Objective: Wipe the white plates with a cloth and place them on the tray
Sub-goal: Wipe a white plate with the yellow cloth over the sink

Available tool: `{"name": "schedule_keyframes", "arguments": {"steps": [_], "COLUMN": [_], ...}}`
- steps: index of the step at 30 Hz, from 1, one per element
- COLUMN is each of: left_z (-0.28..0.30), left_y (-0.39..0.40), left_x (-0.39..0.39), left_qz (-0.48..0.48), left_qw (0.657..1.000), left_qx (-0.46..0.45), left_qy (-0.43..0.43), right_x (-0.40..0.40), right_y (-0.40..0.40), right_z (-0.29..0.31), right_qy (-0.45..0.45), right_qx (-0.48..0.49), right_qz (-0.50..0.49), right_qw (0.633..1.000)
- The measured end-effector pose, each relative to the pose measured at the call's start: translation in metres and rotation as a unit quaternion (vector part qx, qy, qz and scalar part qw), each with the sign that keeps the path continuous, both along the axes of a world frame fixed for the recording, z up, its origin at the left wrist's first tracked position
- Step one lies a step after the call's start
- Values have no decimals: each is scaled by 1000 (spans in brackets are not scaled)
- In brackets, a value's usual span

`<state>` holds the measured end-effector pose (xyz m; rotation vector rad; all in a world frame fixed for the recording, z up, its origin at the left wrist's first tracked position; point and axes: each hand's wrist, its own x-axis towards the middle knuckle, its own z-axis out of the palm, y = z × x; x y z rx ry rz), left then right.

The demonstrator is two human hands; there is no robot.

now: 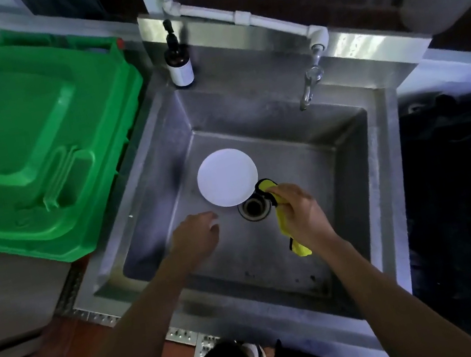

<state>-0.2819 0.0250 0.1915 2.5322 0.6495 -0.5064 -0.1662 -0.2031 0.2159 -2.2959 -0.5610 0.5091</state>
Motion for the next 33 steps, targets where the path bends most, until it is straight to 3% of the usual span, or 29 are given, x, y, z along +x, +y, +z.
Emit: {"name": "schedule_keyframes", "arguments": {"steps": [11, 17, 21, 33], "left_z": [-77, -126, -153, -207], "left_y": [44, 84, 97, 109], "left_x": [59, 94, 105, 133], "left_qz": [96, 240, 214, 308], "left_qw": [993, 966, 973, 944], "left_qx": [-63, -99, -91, -110], "left_qy": [28, 11, 2, -44], "right_x": [59, 87, 98, 101], "right_y": [53, 87, 110, 133], "right_z": [-69, -111, -129, -163], "right_qy": [76, 54, 47, 48], "right_qx": [-13, -16, -16, 5], "right_qz": [25, 12, -8, -20], "right_qw": [997, 998, 999, 999]}}
